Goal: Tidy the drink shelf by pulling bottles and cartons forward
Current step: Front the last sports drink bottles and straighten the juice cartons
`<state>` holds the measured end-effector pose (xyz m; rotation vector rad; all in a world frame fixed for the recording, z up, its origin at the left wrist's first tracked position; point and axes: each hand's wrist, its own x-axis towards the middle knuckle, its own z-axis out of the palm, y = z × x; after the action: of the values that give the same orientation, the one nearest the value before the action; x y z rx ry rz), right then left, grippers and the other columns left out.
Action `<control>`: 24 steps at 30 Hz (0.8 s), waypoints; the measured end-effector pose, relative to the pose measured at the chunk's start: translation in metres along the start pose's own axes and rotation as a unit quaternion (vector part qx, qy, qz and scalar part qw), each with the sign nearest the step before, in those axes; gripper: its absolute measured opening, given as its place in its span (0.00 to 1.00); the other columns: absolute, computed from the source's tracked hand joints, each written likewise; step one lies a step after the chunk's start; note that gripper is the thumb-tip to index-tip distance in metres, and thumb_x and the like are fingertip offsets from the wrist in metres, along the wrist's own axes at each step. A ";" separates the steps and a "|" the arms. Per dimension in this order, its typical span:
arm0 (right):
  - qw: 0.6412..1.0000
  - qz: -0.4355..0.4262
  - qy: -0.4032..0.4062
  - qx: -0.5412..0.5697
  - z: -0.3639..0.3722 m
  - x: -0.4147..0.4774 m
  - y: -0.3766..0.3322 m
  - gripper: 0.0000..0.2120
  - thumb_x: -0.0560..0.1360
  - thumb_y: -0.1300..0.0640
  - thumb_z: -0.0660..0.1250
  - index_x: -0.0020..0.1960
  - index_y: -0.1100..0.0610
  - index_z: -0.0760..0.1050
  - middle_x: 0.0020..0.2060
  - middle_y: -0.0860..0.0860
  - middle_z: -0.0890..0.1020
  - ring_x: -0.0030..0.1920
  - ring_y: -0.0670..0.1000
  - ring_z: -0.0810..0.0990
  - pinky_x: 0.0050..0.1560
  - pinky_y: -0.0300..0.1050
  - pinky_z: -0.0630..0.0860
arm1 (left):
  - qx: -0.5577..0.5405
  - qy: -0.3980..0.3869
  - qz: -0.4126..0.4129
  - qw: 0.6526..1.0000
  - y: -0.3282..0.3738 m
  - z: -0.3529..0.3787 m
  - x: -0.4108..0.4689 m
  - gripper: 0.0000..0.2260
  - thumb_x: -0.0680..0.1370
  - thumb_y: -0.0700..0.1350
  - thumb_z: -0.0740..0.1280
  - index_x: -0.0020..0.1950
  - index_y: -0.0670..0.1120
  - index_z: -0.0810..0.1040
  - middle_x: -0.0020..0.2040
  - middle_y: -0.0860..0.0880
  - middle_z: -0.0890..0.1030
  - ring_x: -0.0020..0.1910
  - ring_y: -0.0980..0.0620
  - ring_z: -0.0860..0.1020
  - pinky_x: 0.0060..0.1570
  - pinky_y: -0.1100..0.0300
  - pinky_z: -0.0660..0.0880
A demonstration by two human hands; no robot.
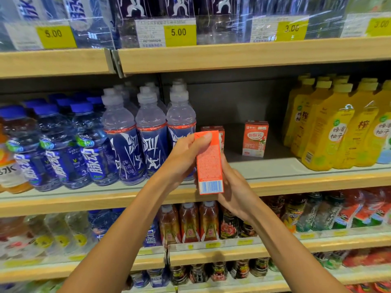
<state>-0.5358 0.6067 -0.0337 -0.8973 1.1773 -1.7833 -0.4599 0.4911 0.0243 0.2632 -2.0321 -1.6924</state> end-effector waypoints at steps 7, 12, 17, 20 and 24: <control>0.992 -0.053 0.081 -0.078 -0.002 0.004 0.003 0.31 0.71 0.38 0.60 0.66 0.56 0.71 0.56 0.52 0.83 0.57 0.49 0.81 0.57 0.45 0.78 | 0.085 0.057 0.058 0.993 -0.004 0.013 -0.003 0.18 0.73 0.60 0.59 0.49 0.47 0.76 0.43 0.51 0.82 0.41 0.59 0.82 0.43 0.67 0.78; 0.968 -0.102 0.170 -0.155 0.005 0.009 0.006 0.32 0.68 0.37 0.61 0.65 0.55 0.70 0.53 0.48 0.81 0.52 0.40 0.81 0.49 0.35 0.78 | 0.045 0.157 0.044 0.986 -0.005 0.034 -0.002 0.15 0.76 0.57 0.65 0.58 0.51 0.71 0.51 0.55 0.78 0.50 0.59 0.79 0.49 0.63 0.77; 0.955 -0.138 0.188 -0.184 0.012 0.007 0.010 0.27 0.69 0.40 0.61 0.65 0.49 0.65 0.51 0.40 0.76 0.46 0.27 0.76 0.37 0.24 0.72 | 0.023 0.235 0.016 0.972 -0.007 0.043 0.004 0.17 0.75 0.54 0.69 0.58 0.51 0.67 0.49 0.55 0.77 0.47 0.59 0.79 0.43 0.66 0.75; 0.959 -0.130 0.170 -0.184 0.004 0.002 0.006 0.27 0.69 0.40 0.63 0.65 0.49 0.67 0.53 0.41 0.78 0.48 0.31 0.78 0.40 0.25 0.73 | 0.013 0.219 0.024 0.975 -0.005 0.034 0.006 0.16 0.74 0.56 0.69 0.57 0.50 0.71 0.49 0.53 0.80 0.45 0.57 0.82 0.39 0.68 0.77; 0.973 -0.103 0.140 -0.150 -0.007 -0.002 0.001 0.28 0.66 0.40 0.68 0.63 0.48 0.70 0.51 0.43 0.82 0.50 0.37 0.81 0.42 0.28 0.75 | -0.017 0.148 -0.001 0.989 -0.002 0.024 0.008 0.22 0.73 0.60 0.67 0.61 0.47 0.74 0.50 0.50 0.83 0.44 0.55 0.84 0.36 0.67 0.79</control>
<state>-0.5406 0.6112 -0.0375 -0.9930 1.6178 -1.9777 -0.4785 0.5077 0.0215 0.4747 -1.7844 -1.5804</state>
